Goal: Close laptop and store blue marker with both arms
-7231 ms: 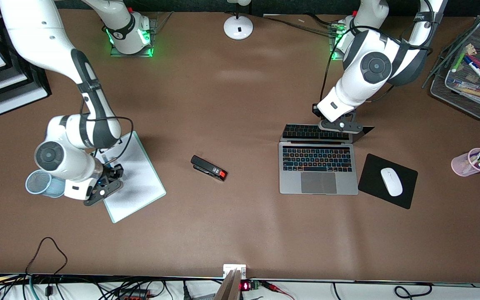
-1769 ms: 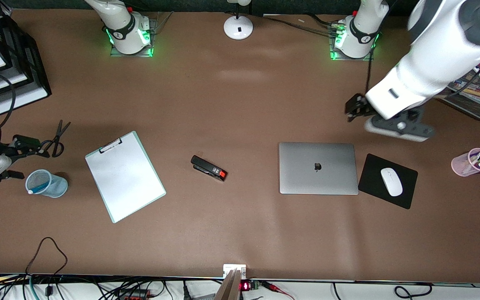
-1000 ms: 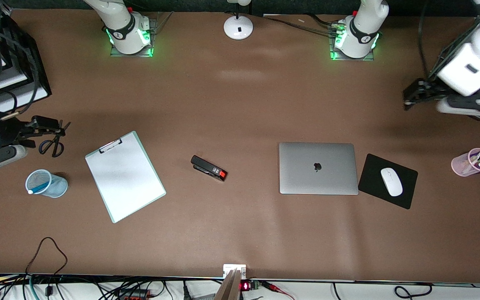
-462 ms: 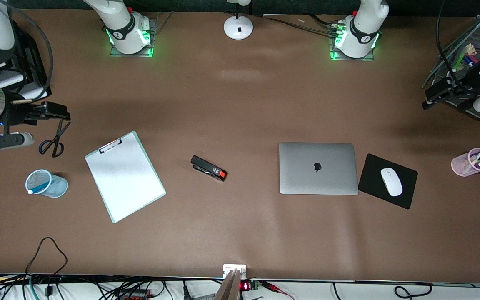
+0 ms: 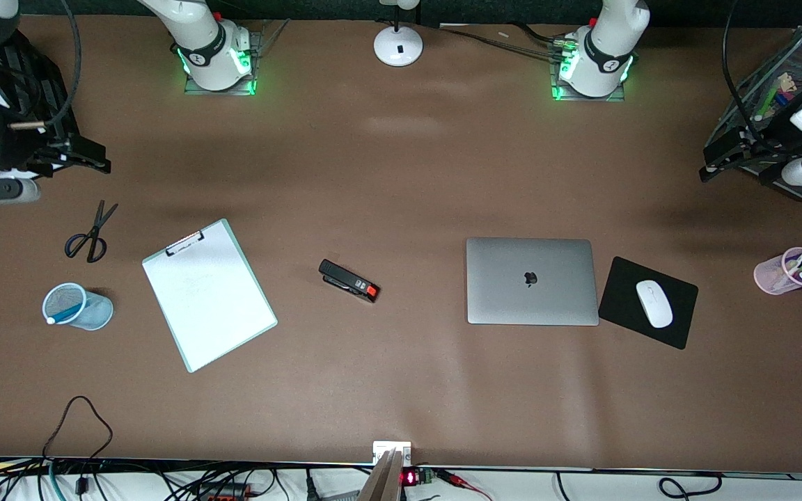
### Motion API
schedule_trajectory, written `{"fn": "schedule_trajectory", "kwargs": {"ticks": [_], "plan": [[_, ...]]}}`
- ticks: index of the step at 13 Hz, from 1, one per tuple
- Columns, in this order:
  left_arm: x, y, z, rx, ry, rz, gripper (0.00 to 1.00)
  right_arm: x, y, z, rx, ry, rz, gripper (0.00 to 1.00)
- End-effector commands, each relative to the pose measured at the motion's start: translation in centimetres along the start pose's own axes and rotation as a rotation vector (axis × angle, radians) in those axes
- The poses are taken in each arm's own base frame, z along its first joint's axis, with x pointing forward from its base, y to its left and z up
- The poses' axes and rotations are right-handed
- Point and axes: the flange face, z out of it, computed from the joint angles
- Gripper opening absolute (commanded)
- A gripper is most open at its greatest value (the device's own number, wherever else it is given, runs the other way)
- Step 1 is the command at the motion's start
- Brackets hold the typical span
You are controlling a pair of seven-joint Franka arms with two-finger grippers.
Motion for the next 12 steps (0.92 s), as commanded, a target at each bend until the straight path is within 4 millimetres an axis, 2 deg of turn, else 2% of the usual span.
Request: {"fn": "schedule_trajectory", "kwargs": {"ticks": [1, 5, 9, 12], "plan": [[-0.1, -0.1, -0.8, 0.022, -0.002, -0.005, 1.0, 0.0, 1.0, -0.5, -0.01, 0.036, 0.019, 1.0], [0.0, 0.0, -0.3, 0.021, -0.019, -0.002, 1.0, 1.6, 1.1, -0.7, -0.008, 0.059, 0.039, 1.0], [-0.1, 0.3, -0.2, 0.021, -0.032, 0.004, 1.0, 2.0, 1.9, -1.3, -0.028, 0.102, 0.044, 1.0], [-0.1, 0.4, -0.2, 0.021, -0.032, 0.004, 1.0, 1.7, 0.9, -1.6, -0.031, 0.098, 0.037, 1.0]]}}
